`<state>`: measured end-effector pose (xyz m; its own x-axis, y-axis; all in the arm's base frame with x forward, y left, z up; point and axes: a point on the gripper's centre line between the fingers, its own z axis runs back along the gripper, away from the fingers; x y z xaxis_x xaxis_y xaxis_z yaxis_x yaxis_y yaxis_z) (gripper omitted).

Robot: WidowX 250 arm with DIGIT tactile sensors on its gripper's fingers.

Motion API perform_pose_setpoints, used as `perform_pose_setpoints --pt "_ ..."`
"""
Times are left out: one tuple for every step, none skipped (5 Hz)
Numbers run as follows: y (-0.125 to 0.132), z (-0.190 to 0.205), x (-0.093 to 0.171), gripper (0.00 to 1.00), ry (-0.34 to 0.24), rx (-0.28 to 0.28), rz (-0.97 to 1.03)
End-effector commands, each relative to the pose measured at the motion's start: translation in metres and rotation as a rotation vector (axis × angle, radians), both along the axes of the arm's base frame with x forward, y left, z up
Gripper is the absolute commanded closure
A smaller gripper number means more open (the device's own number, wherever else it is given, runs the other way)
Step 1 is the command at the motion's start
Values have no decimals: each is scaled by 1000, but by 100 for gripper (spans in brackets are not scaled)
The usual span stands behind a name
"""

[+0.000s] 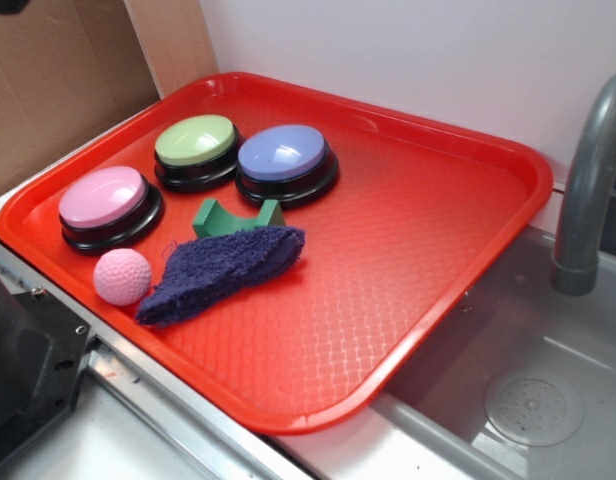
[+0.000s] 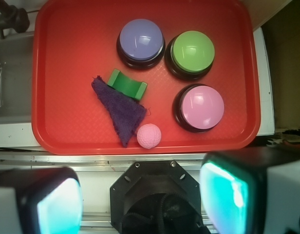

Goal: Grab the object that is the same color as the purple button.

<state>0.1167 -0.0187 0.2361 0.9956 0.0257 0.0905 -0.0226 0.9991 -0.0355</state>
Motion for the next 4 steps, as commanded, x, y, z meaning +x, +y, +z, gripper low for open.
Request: perform_pose_setpoints --pt "0 0 0 0 0 0 0" --pt "-12 -24 9 0 -5 -9 -36" --pt "-22 -71 15 0 69 12 -54" --pt "-22 -97 16 0 91 -7 -54"
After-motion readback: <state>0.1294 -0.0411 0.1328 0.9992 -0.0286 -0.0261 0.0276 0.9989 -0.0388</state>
